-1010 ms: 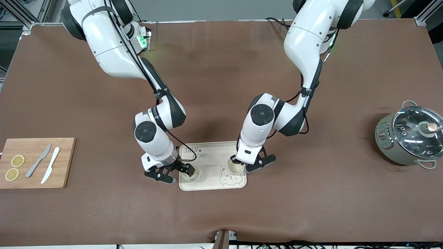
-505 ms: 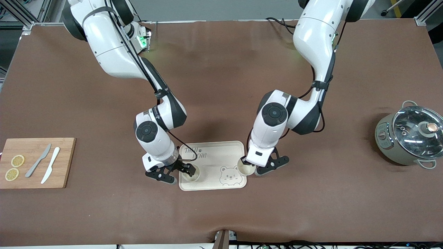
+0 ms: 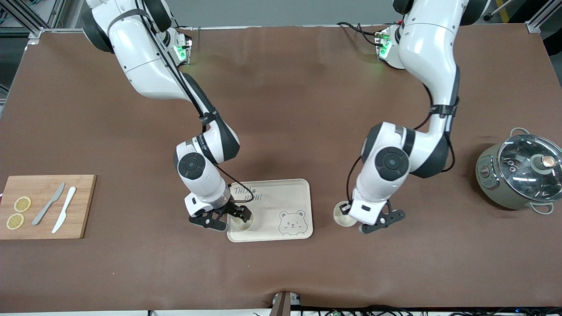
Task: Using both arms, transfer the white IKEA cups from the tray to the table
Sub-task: 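Carry the cup with the left gripper while the right gripper lifts its cup, then move the right gripper's cup beside the cutting board while the left gripper lowers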
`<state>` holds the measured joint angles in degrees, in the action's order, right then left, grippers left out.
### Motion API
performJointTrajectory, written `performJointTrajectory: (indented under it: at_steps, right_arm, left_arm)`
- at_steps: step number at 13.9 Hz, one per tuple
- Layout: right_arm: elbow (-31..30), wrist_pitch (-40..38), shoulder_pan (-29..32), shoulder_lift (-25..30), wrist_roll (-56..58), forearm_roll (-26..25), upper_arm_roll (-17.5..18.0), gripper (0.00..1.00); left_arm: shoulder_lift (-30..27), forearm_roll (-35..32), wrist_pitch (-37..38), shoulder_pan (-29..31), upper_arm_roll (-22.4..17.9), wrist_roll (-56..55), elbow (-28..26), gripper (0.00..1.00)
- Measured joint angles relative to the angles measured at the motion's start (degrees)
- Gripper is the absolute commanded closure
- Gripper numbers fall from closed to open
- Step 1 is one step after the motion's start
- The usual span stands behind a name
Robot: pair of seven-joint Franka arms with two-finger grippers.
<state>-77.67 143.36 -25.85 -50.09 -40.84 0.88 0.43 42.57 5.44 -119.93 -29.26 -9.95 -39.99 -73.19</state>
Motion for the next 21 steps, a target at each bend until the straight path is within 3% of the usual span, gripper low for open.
performJointTrajectory:
  at_steps: [1,4,8,17,21]
  right_arm:
    - [0.08,0.00,-0.15,0.00,0.00,0.00,0.00,0.37]
    - [0.20,0.00,-0.22,0.00,0.00,0.00,-0.02,0.67]
    - [0.24,0.00,-0.22,0.00,0.00,0.00,-0.05,0.99]
    - [0.86,-0.47,-0.22,0.12,0.00,0.00,-0.08,1.00]
    - [3.05,-9.39,-0.08,2.91,0.00,0.01,-0.41,1.00]
  left_arm:
    - [-0.21,0.00,1.06,1.07,0.00,1.16,-0.04,1.00]
    - [-0.39,0.00,2.63,4.29,-0.03,3.66,-0.60,1.00]
    - [-0.40,0.00,3.32,8.55,0.00,4.54,-1.33,1.00]
    - [0.16,-1.60,3.08,17.14,0.01,7.61,-2.99,1.00]
    - [2.11,-3.12,-1.06,18.94,0.03,7.66,-3.30,1.00]
